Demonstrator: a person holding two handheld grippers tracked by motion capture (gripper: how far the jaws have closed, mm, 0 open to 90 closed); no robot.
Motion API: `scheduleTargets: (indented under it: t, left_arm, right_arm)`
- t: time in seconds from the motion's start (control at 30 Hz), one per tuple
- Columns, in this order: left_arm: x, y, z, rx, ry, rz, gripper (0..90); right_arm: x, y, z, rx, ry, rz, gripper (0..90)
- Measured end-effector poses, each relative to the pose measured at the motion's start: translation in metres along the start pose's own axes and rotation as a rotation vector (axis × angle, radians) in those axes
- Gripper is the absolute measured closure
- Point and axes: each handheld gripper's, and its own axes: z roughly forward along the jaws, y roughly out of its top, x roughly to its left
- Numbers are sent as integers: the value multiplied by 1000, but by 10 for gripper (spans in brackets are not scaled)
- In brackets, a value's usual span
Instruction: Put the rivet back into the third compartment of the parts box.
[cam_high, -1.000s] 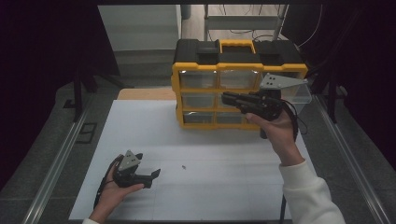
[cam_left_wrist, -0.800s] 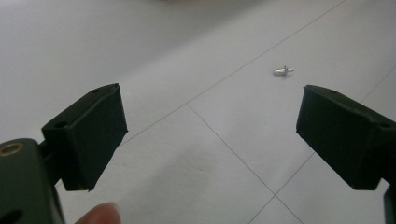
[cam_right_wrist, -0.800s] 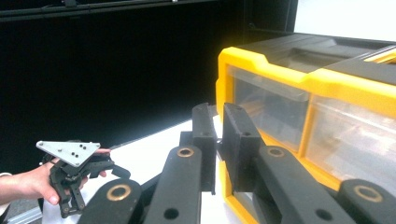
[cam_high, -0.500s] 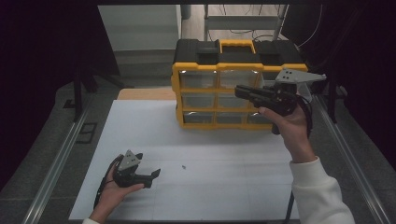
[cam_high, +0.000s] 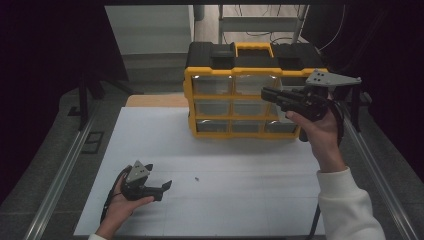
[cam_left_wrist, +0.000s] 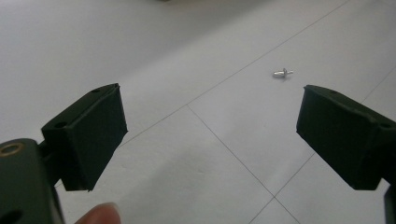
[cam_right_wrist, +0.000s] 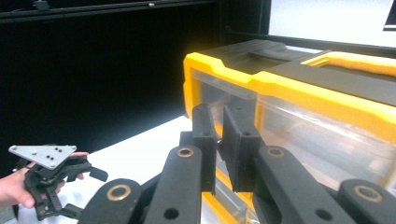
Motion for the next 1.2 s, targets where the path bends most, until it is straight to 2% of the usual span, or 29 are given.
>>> scheduleTargets:
  t: [0.5, 0.67, 0.87, 1.2]
  left_arm:
    - [0, 0, 0, 3, 3, 4, 89]
    - [0, 0, 0, 5, 4, 7, 89]
    - [0, 0, 1, 7, 4, 7, 89]
    - [-1, 0, 0, 6, 1, 8, 88]
  right_arm:
    - [-17, 4, -18, 11, -88, 6, 837]
    - [-24, 3, -22, 15, -141, 0, 837]
    - [-31, 1, -28, 17, -173, 10, 837]
    - [-38, -3, -35, 40, -246, -3, 837]
